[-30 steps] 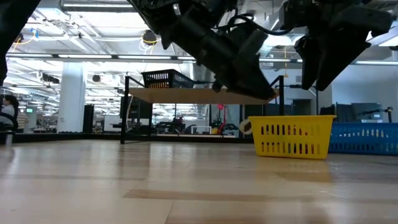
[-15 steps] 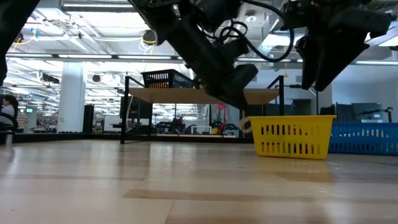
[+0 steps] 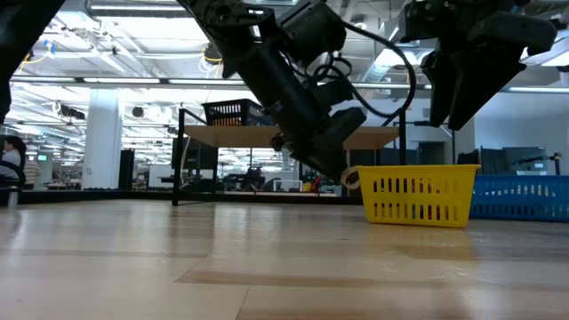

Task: Pick & Place Office Desk Supplies
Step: Adjust the light brown rubber band in the yellow bin

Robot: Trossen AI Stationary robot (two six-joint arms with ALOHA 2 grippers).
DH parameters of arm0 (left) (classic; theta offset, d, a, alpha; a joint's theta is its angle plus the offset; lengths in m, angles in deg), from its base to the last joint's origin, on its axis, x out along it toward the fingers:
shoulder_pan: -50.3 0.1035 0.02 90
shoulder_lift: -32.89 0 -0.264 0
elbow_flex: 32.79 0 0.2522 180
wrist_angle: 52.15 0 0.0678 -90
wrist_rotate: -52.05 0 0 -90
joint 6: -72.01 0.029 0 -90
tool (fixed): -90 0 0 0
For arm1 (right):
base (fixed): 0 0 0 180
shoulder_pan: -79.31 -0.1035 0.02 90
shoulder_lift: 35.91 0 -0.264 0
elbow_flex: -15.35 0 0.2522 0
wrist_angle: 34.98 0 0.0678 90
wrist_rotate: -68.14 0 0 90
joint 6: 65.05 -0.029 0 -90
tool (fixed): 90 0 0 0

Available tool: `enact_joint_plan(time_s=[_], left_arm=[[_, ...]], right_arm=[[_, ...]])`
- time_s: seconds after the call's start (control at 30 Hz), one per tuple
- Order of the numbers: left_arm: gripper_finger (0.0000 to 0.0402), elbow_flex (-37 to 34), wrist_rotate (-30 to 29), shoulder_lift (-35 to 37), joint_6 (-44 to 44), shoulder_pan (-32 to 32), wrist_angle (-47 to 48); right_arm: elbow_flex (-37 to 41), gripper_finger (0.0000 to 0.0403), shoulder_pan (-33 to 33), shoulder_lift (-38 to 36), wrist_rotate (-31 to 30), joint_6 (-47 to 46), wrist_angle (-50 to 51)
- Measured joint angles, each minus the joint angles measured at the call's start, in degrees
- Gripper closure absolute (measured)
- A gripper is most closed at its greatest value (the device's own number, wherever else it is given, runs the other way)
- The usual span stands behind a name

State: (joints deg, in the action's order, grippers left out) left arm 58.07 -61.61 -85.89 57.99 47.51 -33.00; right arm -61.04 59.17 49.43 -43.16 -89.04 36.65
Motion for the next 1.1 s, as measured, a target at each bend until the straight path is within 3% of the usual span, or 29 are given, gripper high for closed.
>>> enact_joint_plan(time_s=[0.37, 0.8, 1.03, 1.1], left_arm=[[0.0314, 0.0, 8.2, -0.3, 0.0, -0.8, -2.9], [0.0314, 0.0, 9.1, 0.1, 0.6, -2.3, -7.8], [0.0314, 0.1, 12.9, 1.8, 1.8, -2.7, -11.9], [0.0314, 0.1, 10.5, 1.9, 1.8, -2.9, -11.1]], right_arm=[[0.0, 0.0117, 0.0, 0.0, 0.0, 0.0, 0.0], [0.0, 0.0117, 0.0, 0.0, 0.0, 0.6, -0.3], [0.0, 0.0117, 0.0, 0.0, -1.2, 0.6, -0.7], [0.0, 0.0117, 0.0, 0.0, -1.3, 0.6, -0.7]])
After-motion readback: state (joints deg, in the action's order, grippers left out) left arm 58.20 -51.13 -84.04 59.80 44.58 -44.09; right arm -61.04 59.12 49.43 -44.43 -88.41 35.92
